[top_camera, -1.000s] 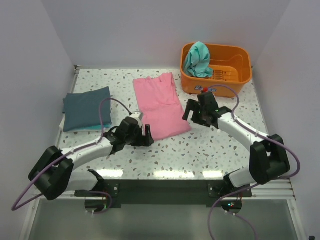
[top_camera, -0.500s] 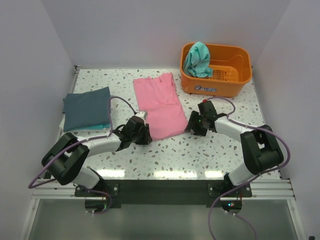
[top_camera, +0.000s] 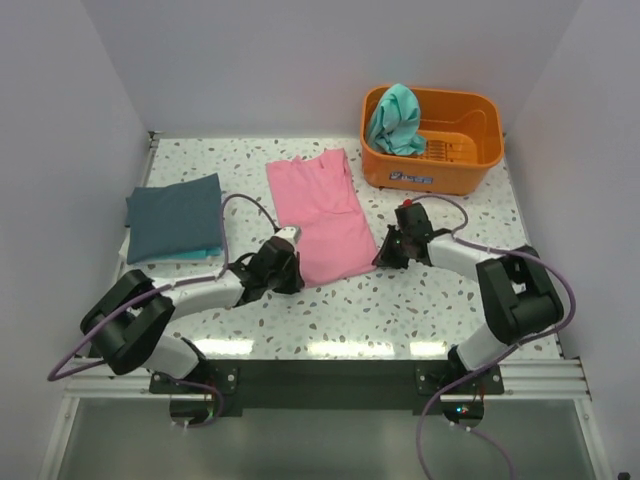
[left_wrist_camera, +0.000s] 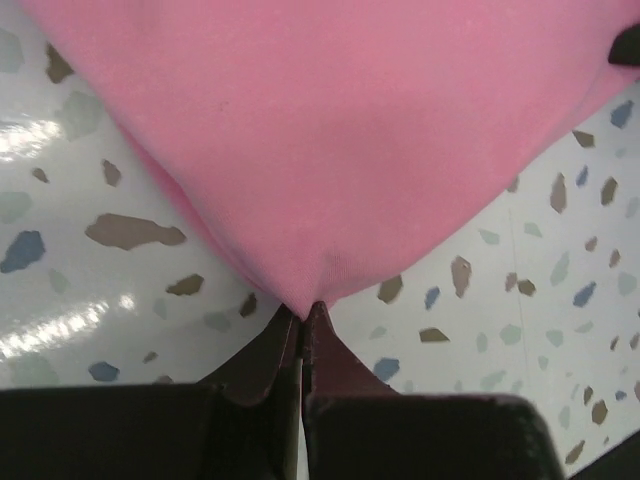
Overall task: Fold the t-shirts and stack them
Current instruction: Fold the tshirt
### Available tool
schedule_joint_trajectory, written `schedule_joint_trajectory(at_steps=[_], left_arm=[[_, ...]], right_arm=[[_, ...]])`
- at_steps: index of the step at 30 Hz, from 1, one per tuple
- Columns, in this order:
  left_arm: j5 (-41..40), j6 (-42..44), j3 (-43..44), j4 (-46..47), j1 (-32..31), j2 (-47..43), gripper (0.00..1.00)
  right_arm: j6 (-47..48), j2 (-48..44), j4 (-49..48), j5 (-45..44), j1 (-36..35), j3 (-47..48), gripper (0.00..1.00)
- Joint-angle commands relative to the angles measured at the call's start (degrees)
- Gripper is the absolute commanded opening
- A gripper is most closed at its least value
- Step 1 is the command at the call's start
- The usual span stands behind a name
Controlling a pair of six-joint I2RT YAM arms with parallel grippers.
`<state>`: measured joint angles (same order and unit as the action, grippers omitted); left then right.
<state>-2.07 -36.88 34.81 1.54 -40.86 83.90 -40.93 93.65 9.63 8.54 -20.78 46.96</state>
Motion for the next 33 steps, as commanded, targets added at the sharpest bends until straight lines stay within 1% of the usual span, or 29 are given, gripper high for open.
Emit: schedule_joint_trajectory(at_steps=[1, 3, 4, 5, 6, 7, 8, 10, 11, 14, 17, 18, 20, 22, 24, 25, 26, 28, 29, 33], left_arm=[[-0.8, -1.1, -1.0, -4.0, -5.4, -6.8, 0.0], [-1.0, -2.5, -2.0, -5.9, -9.7, -11.1, 0.0], [-1.5, -4.6, -2.4, -7.9, -11.2, -12.5, 0.0], [-1.5, -5.6, -2.6, -8.9, -12.9, -13.8, 0.0], [-1.5, -6.9, -3.2, -9.7, -16.6, -16.6, 0.0], [-0.9, -8.5, -3.3, -10.7, -18.4, -17.9, 0.0], [-0.1, -9.3, -3.2, -11.1, -21.7, -18.9, 0.0], [0.7, -10.7, -2.5, -12.2, -24.7, -21.7, 0.0], [0.7, -11.0, -1.3, -12.4, -27.1, -22.4, 0.0], [-0.6, -11.4, 1.0, -14.2, -28.7, -23.9, 0.0], [-3.6, -11.3, 3.6, -16.2, -28.6, -24.4, 0.0], [-4.3, -11.1, 4.4, -17.4, -28.6, -24.4, 0.0], [-9.3, -10.9, 7.3, -19.5, -28.6, -24.6, 0.0], [-15.1, -10.8, 9.0, -22.5, -28.3, -24.4, 0.0], [-17.5, -10.4, 11.2, -24.5, -26.7, -23.8, 0.0], [-18.4, -9.7, 11.6, -24.6, -25.8, -23.5, 0.0], [-18.2, -9.3, 12.2, -24.7, -23.1, -23.4, 0.0], [-16.5, -7.5, 12.1, -23.5, -19.8, -23.4, 0.0], [-15.6, -6.6, 11.9, -22.6, -16.7, -23.4, 0.0], [-15.4, -4.2, 13.4, -21.2, -11.5, -22.5, 0.0]], right_arm=[[2.3, -9.5, 7.4, -1.7, -0.1, -4.6, 0.0], [3.0, -15.0, 10.2, -1.7, -0.1, -6.8, 0.0], [3.6, -20.7, 14.2, -1.9, 0.0, -8.8, 0.0], [3.7, -23.7, 16.3, -2.1, -0.1, -9.8, 0.0], [4.5, -26.5, 18.5, -2.4, -0.1, -10.7, 0.0], [4.9, -32.6, 23.3, -2.6, -0.1, -11.9, 0.0], [5.0, -35.3, 25.9, -2.9, -0.1, -12.2, 0.0], [5.2, -40.9, 32.3, -3.9, -0.1, -12.1, 0.0], [5.3, -45.6, 33.6, -3.8, -0.1, -11.8, 0.0], [5.6, -51.0, 37.6, -4.0, -0.1, -8.6, 0.0], [5.9, -50.8, 38.1, -6.5, -0.1, -3.9, 0.0], [6.2, -49.0, 37.8, -6.5, 0.0, -2.8, 0.0], [6.5, -46.9, 36.2, -6.3, -0.1, 0.3, 0.0], [6.8, -42.6, 33.3, -6.2, -0.1, 3.1, 0.0], [7.6, -39.3, 31.8, -6.2, -0.1, 5.8, 0.0], [7.8, -35.8, 31.2, -6.2, -0.1, 8.6, 0.0], [7.9, -34.4, 30.2, -6.2, -0.1, 10.2, 0.0], [8.6, -30.5, 27.9, -6.0, 0.0, 14.2, 0.0], [8.7, -29.2, 27.7, -6.3, -0.1, 15.7, 0.0], [10.1, -22.2, 26.1, -5.8, -0.1, 22.2, 0.0]])
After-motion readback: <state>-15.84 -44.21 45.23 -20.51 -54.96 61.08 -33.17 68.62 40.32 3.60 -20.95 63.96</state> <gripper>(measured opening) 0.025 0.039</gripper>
